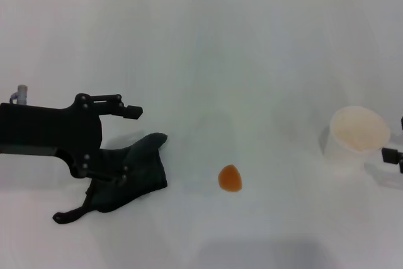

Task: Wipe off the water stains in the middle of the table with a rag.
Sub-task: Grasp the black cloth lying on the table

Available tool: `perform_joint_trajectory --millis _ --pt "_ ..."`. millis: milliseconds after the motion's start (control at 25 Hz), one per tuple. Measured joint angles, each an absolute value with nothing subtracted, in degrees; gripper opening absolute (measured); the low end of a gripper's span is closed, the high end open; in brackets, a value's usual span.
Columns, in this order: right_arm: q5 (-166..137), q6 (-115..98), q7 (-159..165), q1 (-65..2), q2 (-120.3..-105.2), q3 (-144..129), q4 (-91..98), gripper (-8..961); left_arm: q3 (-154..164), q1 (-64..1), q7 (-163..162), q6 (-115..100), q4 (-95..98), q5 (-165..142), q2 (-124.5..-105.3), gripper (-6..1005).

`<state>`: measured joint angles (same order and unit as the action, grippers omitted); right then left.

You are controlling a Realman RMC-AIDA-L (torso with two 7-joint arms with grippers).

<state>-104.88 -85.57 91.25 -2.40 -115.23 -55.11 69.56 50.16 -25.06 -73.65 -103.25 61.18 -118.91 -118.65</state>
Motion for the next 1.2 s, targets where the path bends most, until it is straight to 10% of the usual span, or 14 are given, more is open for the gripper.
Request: perform_joint_trajectory --millis 1200 --pt "-106.7 -87.9 97.1 -10.5 -115.18 -68.3 84.9 847 50.0 -25.7 -74.2 -102.2 61.3 -118.8 -118.92 833"
